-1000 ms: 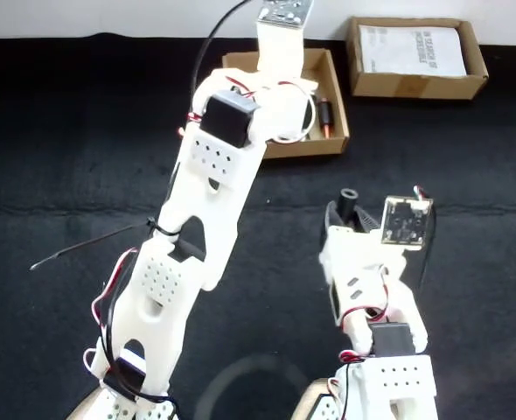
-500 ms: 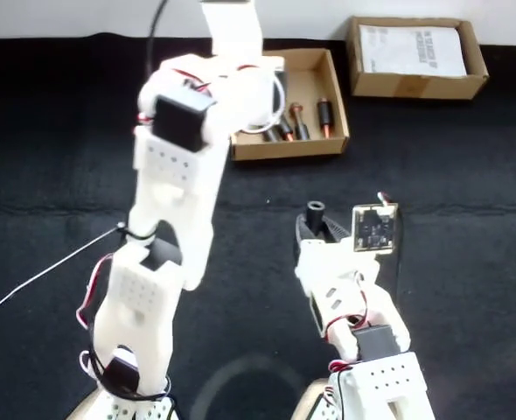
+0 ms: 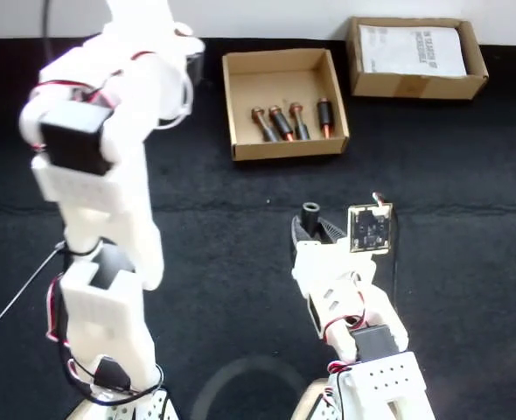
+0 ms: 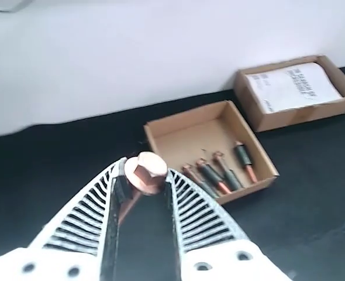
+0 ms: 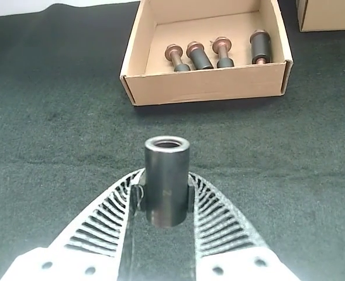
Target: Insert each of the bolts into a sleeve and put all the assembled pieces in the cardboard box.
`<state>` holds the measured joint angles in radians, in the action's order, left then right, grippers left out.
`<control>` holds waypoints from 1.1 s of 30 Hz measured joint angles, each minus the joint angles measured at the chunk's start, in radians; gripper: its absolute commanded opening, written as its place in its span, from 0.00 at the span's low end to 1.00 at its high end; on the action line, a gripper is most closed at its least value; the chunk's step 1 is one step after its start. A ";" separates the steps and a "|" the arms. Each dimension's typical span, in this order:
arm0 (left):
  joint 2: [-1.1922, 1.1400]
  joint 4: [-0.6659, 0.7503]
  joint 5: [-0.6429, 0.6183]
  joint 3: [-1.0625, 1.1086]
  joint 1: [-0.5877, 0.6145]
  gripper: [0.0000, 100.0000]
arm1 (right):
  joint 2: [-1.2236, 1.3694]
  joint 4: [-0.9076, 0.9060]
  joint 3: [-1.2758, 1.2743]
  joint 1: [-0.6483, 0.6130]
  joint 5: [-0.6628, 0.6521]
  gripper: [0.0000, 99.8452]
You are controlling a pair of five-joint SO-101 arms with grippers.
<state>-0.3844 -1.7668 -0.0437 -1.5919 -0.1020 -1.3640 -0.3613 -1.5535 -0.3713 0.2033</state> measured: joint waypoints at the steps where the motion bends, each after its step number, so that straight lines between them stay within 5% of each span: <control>1: 0.025 -0.002 0.009 0.031 0.014 0.01 | 0.000 0.000 0.000 -0.003 0.000 0.01; 15: 0.582 -0.002 -0.040 1.007 0.048 0.01 | 0.000 0.000 0.000 -0.009 0.000 0.01; 21: 0.624 0.081 -0.192 1.060 0.023 0.01 | 0.000 0.000 0.000 -0.009 0.000 0.01; 33: 0.626 0.370 -0.358 1.062 -0.281 0.01 | 0.000 0.005 -0.035 -0.020 0.000 0.01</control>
<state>0.2417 -1.3970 -0.4012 -0.5301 -0.3828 -1.3640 -0.3567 -1.5888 -0.3913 0.2033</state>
